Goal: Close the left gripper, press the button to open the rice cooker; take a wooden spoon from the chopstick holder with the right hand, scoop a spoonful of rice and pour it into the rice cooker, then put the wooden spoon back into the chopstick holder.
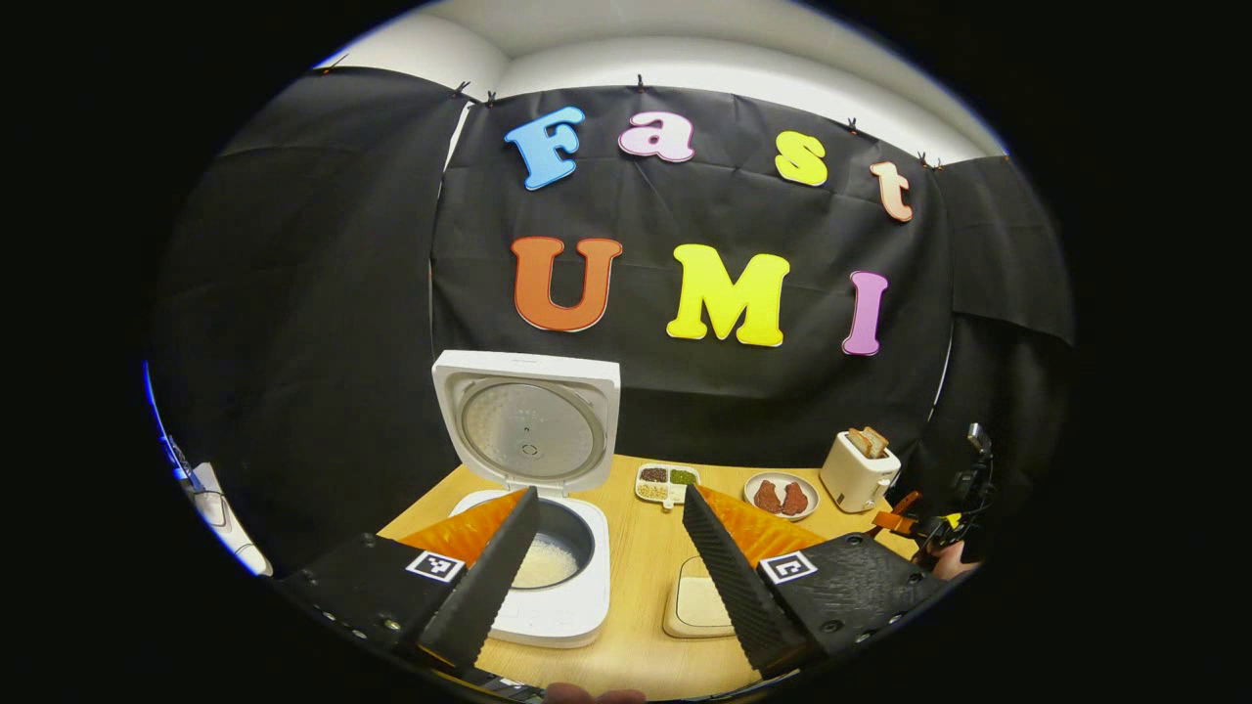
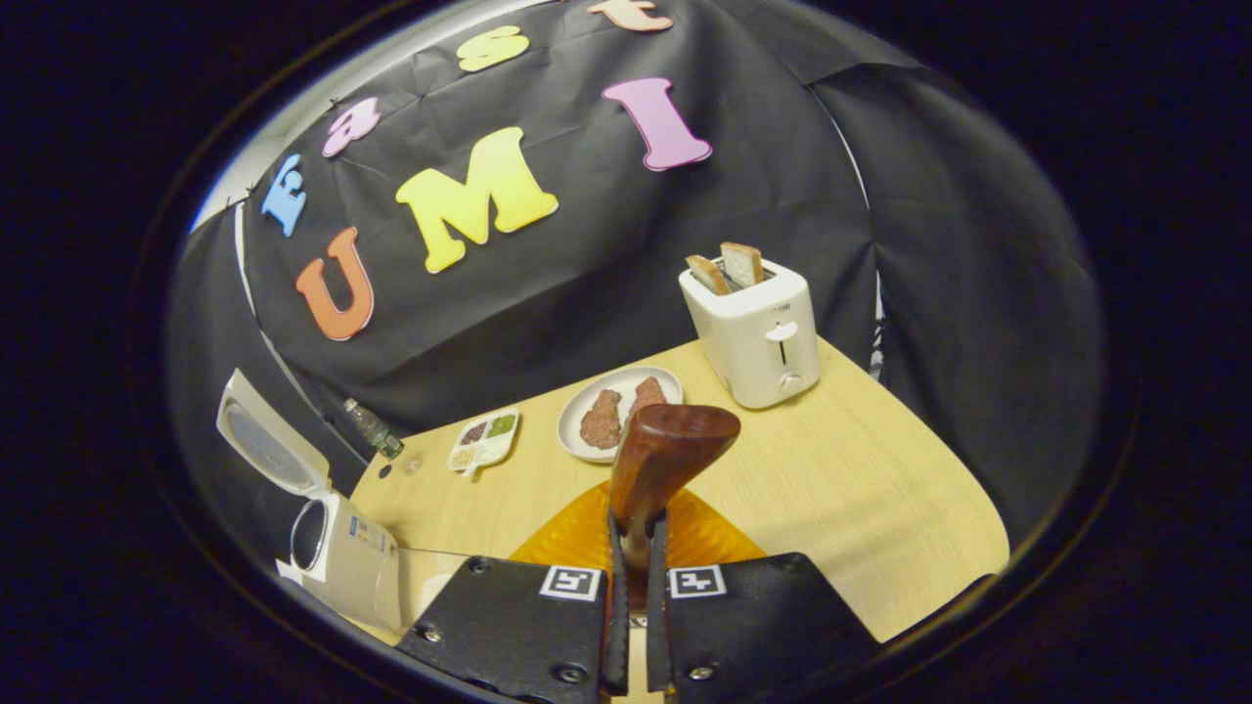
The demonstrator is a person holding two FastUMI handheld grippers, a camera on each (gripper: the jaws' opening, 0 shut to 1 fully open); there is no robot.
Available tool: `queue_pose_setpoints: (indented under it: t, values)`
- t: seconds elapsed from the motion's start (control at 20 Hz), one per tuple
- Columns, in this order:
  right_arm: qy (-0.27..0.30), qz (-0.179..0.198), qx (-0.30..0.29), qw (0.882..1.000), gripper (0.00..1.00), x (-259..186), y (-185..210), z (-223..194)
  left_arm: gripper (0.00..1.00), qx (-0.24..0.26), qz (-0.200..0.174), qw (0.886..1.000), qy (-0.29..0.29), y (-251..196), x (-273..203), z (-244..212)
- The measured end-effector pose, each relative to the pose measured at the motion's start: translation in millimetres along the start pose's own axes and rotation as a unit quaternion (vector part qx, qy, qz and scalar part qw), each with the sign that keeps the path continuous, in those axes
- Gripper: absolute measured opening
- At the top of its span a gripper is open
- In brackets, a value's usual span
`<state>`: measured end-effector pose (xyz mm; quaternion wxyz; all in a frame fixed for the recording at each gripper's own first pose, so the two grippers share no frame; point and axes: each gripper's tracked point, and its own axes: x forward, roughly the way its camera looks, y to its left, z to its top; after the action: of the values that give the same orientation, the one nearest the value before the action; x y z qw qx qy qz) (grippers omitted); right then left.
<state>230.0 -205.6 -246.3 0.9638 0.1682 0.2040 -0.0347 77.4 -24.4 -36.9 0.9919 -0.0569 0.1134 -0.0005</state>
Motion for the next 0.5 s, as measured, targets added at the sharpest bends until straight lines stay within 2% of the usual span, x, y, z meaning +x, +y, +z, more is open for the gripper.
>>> queue_pose_setpoints:
  t: [0.15,0.4,0.45,0.5]
  values:
    - [0.003,-0.007,0.008,1.000,0.13,14,-7,-12,0.94,0.007,0.002,1.000,0.015,0,1,-6]
    - [0.009,0.002,0.010,1.000,0.20,18,-5,-23,0.95,0.004,0.002,1.000,0.013,-6,3,-4]
    - [0.008,0.003,0.008,1.000,0.16,17,-4,-21,0.95,0.005,0.001,1.000,0.012,-7,3,-4]
    - [0.002,0.005,0.005,1.000,0.23,15,-2,-16,0.95,0.005,0.000,1.000,0.011,-8,3,-3]
